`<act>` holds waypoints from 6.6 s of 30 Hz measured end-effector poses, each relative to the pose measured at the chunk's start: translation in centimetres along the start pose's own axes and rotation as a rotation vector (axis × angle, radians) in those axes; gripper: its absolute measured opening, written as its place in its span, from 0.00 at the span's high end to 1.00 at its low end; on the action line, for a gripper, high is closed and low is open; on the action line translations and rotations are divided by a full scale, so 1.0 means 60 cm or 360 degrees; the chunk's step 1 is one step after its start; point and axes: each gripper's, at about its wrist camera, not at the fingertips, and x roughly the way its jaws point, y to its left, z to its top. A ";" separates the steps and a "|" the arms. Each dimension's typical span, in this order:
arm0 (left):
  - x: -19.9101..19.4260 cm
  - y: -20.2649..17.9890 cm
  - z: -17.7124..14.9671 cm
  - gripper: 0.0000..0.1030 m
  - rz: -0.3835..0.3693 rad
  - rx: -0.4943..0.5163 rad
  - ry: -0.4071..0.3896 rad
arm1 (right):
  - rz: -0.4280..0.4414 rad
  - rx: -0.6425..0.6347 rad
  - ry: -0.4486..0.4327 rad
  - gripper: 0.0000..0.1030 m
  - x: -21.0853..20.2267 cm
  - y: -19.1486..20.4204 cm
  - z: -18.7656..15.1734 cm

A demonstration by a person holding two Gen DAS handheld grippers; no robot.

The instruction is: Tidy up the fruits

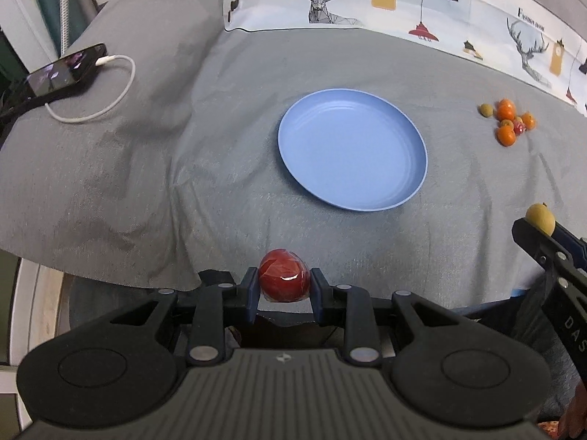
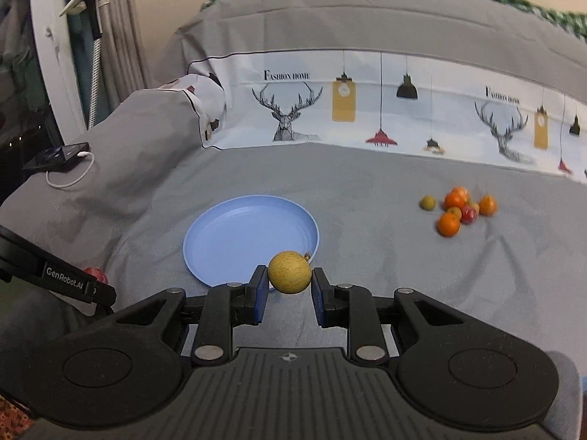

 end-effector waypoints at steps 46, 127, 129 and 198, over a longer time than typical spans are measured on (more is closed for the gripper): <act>0.114 0.058 0.147 0.87 -0.0021 -0.0124 -0.0014 | -0.0060 0.0025 0.0153 0.75 0.167 -0.018 0.026; -0.015 -0.032 0.027 0.64 -0.0031 0.0148 -0.0261 | 0.0039 0.0096 -0.0054 0.75 0.054 -0.037 0.011; -0.020 -0.022 0.017 0.64 -0.0049 0.0145 -0.0269 | 0.0065 0.0047 -0.0051 0.75 0.049 -0.012 0.014; 0.215 -0.023 0.188 0.00 0.0002 0.0154 -0.0227 | 0.0053 -0.0087 0.0295 0.30 0.327 0.033 0.062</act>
